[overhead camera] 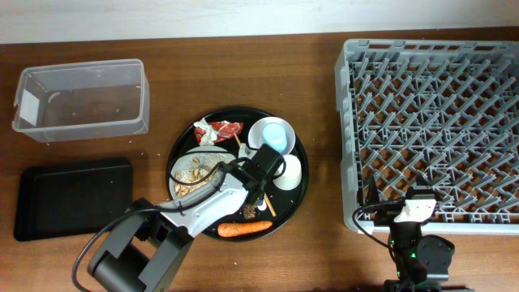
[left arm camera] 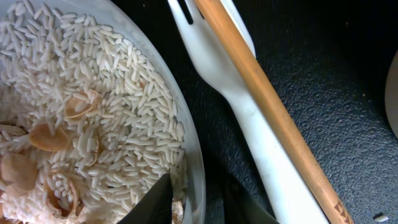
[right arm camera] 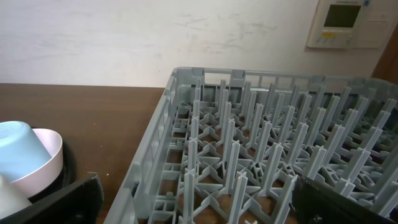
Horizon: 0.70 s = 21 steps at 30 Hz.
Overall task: Sort waste into correct bins and load items into the dishwasher rack
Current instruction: 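Reach the left gripper to the white plate of rice and grasp its rim, then lift the white plate and carry it left toward the black tray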
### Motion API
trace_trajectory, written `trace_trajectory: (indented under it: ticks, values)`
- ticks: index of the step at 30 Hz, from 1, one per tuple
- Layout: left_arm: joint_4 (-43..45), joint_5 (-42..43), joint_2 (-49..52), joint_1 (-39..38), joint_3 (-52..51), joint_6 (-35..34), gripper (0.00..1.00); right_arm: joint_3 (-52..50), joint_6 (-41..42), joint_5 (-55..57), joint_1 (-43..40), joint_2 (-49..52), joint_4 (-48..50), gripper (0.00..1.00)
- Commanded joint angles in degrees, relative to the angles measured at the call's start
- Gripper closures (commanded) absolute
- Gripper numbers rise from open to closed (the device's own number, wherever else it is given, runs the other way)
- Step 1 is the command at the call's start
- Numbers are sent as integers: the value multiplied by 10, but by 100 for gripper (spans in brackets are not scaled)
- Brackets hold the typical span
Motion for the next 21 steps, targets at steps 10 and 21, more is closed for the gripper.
trace_trajectory:
  ticks: [10, 21]
  values:
    - [-6, -34, 10, 2, 4, 9, 98, -3, -3, 5, -4, -5, -2, 1]
    - [-62, -39, 10, 0, 62, 31, 99, -3, -4, 5, -4, -5, -2, 1]
